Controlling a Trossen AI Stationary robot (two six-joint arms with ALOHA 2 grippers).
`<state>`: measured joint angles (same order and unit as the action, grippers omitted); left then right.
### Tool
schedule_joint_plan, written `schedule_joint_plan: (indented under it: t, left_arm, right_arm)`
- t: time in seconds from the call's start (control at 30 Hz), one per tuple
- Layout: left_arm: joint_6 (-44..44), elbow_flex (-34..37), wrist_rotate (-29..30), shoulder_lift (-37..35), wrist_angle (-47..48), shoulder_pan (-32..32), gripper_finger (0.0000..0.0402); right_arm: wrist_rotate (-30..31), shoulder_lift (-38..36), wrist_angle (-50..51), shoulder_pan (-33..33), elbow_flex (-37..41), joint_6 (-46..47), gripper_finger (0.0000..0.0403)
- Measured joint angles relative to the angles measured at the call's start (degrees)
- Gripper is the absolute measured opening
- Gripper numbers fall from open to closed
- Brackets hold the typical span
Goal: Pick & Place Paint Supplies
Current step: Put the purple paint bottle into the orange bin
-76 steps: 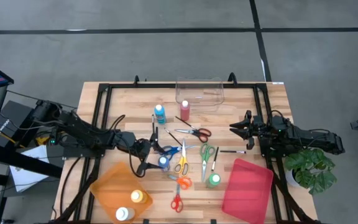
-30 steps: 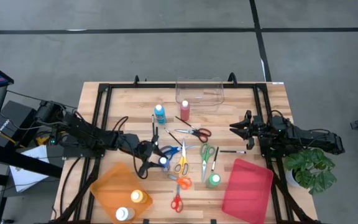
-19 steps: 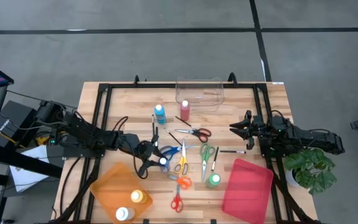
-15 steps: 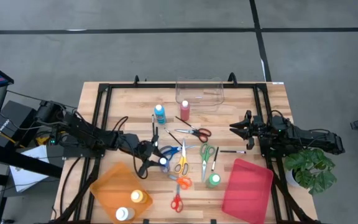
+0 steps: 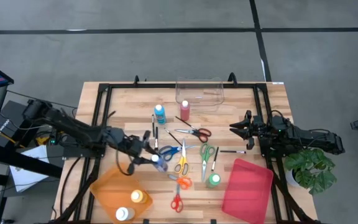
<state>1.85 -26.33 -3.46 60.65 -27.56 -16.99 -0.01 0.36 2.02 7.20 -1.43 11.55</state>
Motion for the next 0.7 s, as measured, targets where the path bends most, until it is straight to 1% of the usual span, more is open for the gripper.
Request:
schedule_joint_plan:
  t: [0.13, 0.3, 0.47, 0.7]
  left_arm:
    - [0.0, 0.0, 0.7, -7.9, 6.2, -2.3, 0.0117]
    - [0.2, 0.0, 4.6, -15.7, 12.7, -6.9, 0.0124]
    - [3.7, 0.0, 6.7, -20.1, 19.2, -11.4, 0.0118]
    - [6.2, 0.0, 11.2, -22.6, 24.1, -16.6, 0.0125]
  right_arm:
    - [0.0, 0.0, 0.0, 0.0, 0.0, 0.0, 0.0089]
    - [0.0, 0.0, 0.0, 0.0, 0.0, 0.0, 0.0089]
    - [0.0, 0.0, 0.0, 0.0, 0.0, 0.0, 0.0089]
    - [0.0, 0.0, 0.0, 0.0, 0.0, 0.0, 0.0089]
